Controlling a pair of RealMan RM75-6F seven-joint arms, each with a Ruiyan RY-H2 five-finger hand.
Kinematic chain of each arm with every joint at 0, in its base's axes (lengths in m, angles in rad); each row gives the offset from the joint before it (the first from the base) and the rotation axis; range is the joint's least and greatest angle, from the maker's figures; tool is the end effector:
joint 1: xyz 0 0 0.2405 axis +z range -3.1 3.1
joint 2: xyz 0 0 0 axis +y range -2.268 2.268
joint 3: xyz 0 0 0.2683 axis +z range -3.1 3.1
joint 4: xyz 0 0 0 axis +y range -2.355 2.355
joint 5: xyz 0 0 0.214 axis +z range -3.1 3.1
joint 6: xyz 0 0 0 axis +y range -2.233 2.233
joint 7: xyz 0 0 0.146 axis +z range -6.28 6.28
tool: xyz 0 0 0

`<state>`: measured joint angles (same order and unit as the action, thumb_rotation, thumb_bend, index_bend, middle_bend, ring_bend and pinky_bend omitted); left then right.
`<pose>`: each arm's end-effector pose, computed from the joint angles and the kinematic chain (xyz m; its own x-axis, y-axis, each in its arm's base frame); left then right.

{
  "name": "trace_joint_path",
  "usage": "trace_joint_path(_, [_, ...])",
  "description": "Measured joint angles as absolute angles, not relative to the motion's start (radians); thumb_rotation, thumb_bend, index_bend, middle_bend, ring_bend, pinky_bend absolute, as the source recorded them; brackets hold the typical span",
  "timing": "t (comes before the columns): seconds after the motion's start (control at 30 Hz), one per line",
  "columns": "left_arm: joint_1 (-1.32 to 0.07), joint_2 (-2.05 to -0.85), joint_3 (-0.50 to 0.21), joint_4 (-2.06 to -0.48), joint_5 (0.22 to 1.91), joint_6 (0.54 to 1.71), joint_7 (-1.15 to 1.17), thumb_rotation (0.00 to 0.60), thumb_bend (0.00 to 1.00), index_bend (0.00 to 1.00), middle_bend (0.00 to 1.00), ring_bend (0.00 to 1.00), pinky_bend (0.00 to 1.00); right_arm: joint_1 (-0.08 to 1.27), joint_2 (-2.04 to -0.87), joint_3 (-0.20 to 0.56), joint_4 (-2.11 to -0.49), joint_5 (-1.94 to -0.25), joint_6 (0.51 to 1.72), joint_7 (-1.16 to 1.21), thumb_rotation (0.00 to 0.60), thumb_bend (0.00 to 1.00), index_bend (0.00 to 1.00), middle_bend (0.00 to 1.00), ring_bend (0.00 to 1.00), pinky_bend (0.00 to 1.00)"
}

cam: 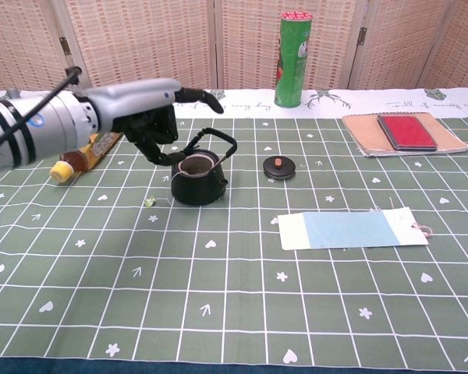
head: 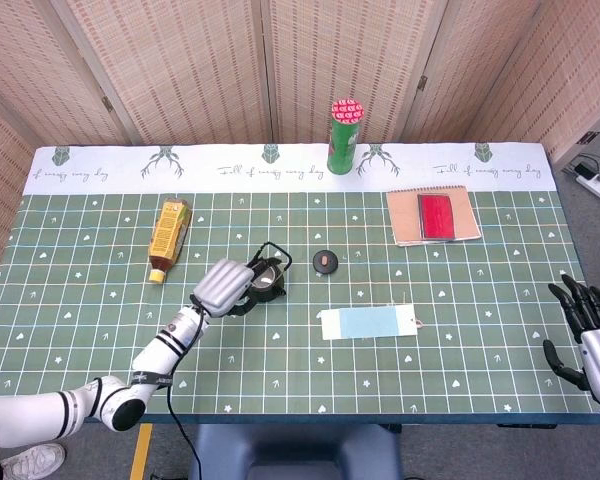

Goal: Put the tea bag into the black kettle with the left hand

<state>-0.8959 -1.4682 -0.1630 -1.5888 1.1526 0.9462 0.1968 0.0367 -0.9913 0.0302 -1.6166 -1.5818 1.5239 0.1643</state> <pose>-0.0897 0.3610 -0.0048 0.3781 0.2742 0.8842 0.8259 -0.5313 -0.1884 -0.3272 -0.1645 0.2002 0.3619 -0.0052 0.9322 -0.9314 -0.0437 0.3614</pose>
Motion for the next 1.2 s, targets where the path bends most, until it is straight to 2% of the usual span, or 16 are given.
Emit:
trace_joint_path(0.23, [-0.769, -1.281, -0.13, -1.823, 1.244, 1.158, 0.289, 0.6, 0.37, 0.07, 1.0, 0.98, 1.0, 0.037, -0.995, 0.026, -1.622, -1.589, 1.524, 0.151, 0.6, 0.48, 0.0, 0.0, 0.0, 0.0])
trace_joint_path(0.37, [-0.65, -1.208, -0.068, -1.88, 1.349, 1.326, 0.35, 0.6, 0.35, 0.04, 0.86, 0.78, 1.0, 0.039, -0.998, 0.026, -1.626, -1.586, 1.521, 0.14, 0.6, 0.48, 0.0, 0.0, 0.0, 0.0])
trace_joint_path(0.43, [-0.581, -1.19, -0.034, -1.881, 1.42, 1.428, 0.374, 0.6, 0.35, 0.03, 0.8, 0.69, 0.97, 0.039, -0.999, 0.027, -1.629, -1.585, 1.52, 0.132, 0.6, 0.48, 0.0, 0.0, 0.0, 0.0])
trace_joint_path(0.53, [-0.468, -1.181, 0.015, -1.854, 1.509, 1.581, 0.399, 0.6, 0.34, 0.04, 0.62, 0.49, 0.76, 0.039, -1.002, 0.028, -1.632, -1.581, 1.521, 0.121, 0.6, 0.48, 0.0, 0.0, 0.0, 0.0])
trace_joint_path(0.63, [-0.341, -1.186, 0.055, -1.804, 1.557, 1.719, 0.418, 0.6, 0.29, 0.07, 0.4, 0.29, 0.53, 0.038, -1.004, 0.031, -1.635, -1.575, 1.523, 0.11, 0.6, 0.48, 0.0, 0.0, 0.0, 0.0])
trace_joint_path(0.67, [-0.303, -1.189, 0.065, -1.789, 1.561, 1.751, 0.419, 0.6, 0.26, 0.08, 0.32, 0.22, 0.42, 0.037, -1.005, 0.031, -1.636, -1.573, 1.524, 0.107, 0.6, 0.48, 0.0, 0.0, 0.0, 0.0])
trace_joint_path(0.73, [-0.22, -1.195, 0.084, -1.756, 1.552, 1.806, 0.406, 0.6, 0.24, 0.09, 0.24, 0.15, 0.29, 0.035, -1.006, 0.034, -1.638, -1.565, 1.527, 0.101, 0.6, 0.48, 0.0, 0.0, 0.0, 0.0])
trace_joint_path(0.8, [-0.161, -1.2, 0.093, -1.725, 1.53, 1.836, 0.366, 0.6, 0.24, 0.1, 0.21, 0.12, 0.25, 0.033, -1.01, 0.039, -1.64, -1.553, 1.528, 0.089, 0.6, 0.48, 0.0, 0.0, 0.0, 0.0])
trace_joint_path(0.9, [-0.124, -1.197, 0.102, -1.694, 1.482, 1.829, 0.288, 0.6, 0.23, 0.11, 0.18, 0.12, 0.25, 0.034, -1.016, 0.044, -1.645, -1.54, 1.525, 0.064, 0.6, 0.48, 0.0, 0.0, 0.0, 0.0])
trace_joint_path(1.2, [-0.12, -1.138, 0.128, -1.709, 1.467, 1.639, 0.164, 0.6, 0.23, 0.11, 0.17, 0.12, 0.25, 0.044, -1.033, 0.028, -1.658, -1.56, 1.499, 0.01, 0.6, 0.48, 0.0, 0.0, 0.0, 0.0])
